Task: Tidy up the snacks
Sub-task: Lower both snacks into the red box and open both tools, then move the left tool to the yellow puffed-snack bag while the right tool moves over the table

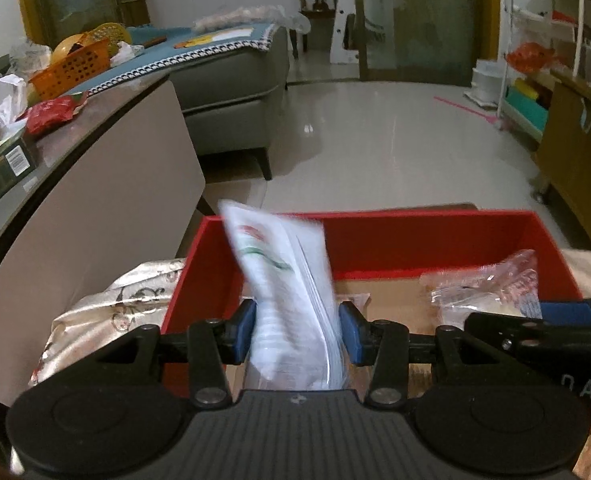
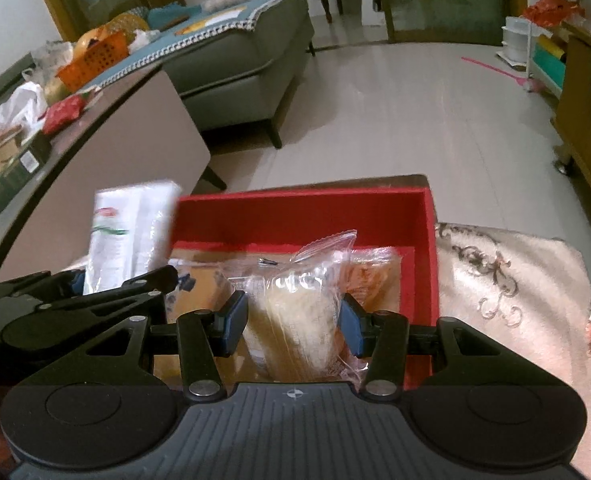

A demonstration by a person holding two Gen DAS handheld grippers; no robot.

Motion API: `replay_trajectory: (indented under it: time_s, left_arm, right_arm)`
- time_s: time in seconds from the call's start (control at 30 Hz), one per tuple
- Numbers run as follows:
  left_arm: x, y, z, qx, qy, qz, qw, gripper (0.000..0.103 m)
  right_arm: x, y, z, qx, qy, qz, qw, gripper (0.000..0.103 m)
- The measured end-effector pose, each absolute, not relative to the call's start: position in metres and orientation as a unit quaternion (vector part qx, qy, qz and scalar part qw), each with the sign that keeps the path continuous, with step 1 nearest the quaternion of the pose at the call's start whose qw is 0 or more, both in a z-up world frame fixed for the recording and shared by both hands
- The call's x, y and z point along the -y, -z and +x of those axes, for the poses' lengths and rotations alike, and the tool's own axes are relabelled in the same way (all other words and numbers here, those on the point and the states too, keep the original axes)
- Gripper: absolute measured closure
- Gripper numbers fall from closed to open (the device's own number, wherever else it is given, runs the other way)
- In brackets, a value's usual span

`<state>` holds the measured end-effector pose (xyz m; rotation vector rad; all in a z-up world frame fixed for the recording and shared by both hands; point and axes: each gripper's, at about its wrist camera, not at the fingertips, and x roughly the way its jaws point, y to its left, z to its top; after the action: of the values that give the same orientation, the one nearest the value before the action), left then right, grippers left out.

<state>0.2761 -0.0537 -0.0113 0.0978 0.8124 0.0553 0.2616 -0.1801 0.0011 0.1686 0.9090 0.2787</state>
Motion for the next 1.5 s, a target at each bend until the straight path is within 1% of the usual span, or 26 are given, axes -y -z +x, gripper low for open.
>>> replay_trajectory:
  time_s: [0.1, 0.13, 0.4, 0.7, 0.97, 1.13, 1.5]
  left_arm:
    - [0.056, 0.013, 0.276, -0.4, -0.035, 0.057, 0.914, 0.054]
    - [0.056, 0.013, 0.276, -0.399, -0.035, 0.058, 0.915, 0.054]
    - [0.054, 0.003, 0.269, -0.392, -0.031, 0.057, 0.918, 0.052]
    - [0.036, -0.023, 0.243, -0.372, -0.03, 0.029, 0.927, 0.05]
    - [0.036, -0.041, 0.208, -0.356, -0.009, 0.028, 0.934, 0.05]
    - [0.034, -0.051, 0.184, -0.346, 0.0, 0.03, 0.938, 0.049]
    - [0.027, -0.053, 0.15, -0.351, 0.017, 0.037, 0.936, 0.049]
  right_arm:
    - [0.176, 0.001, 0.263, -0.442, -0.133, 0.071, 0.884, 0.044]
    - [0.176, 0.001, 0.264, -0.442, -0.131, 0.069, 0.885, 0.044]
    - [0.172, -0.012, 0.26, -0.43, -0.121, 0.053, 0.893, 0.041]
    - [0.162, -0.052, 0.231, -0.389, -0.102, -0.017, 0.915, 0.039]
    - [0.153, -0.084, 0.194, -0.359, -0.099, -0.049, 0.927, 0.037]
    - [0.146, -0.089, 0.173, -0.354, -0.093, -0.074, 0.928, 0.035]
    - [0.149, -0.085, 0.145, -0.364, -0.087, -0.079, 0.924, 0.035]
